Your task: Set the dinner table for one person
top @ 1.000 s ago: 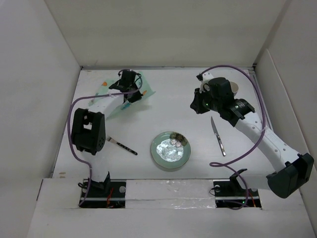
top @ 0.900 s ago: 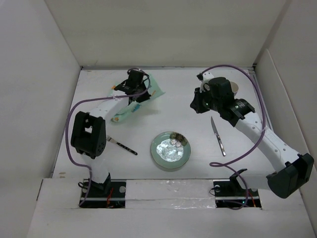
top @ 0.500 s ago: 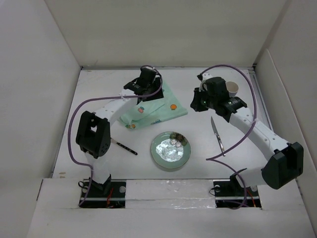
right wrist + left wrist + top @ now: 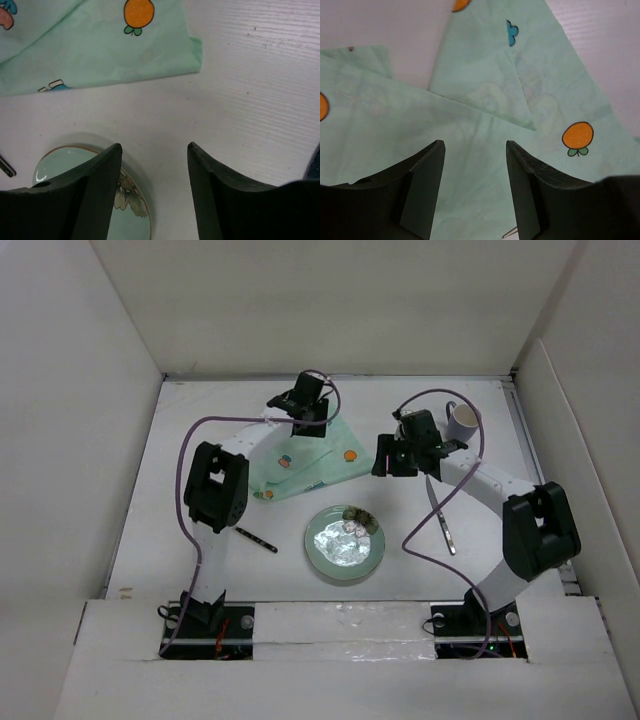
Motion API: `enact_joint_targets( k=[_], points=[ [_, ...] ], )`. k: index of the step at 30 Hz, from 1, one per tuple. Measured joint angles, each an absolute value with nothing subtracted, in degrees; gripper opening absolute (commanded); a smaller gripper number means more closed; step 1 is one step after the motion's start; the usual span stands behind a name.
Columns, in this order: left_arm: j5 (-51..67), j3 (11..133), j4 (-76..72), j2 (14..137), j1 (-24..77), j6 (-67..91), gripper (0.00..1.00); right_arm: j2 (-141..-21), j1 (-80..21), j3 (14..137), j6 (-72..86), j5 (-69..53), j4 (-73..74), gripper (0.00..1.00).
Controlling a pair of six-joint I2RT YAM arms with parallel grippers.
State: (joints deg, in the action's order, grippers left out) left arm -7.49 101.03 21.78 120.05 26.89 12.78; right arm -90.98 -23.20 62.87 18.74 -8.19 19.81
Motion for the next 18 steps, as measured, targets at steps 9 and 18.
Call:
enact_joint_targets(
  k=[9,18],
  points=[
    [-4.4,101.0,22.3,123.7,28.0,9.6,0.54,-104.2,-19.9,66.2,21.3,-10.5,17.1,0.67],
    [-2.8,101.1,22.3,127.6,27.6,9.0,0.56,-110.8,-19.2,71.2,24.5,-14.8,11.6,0.63]
  ],
)
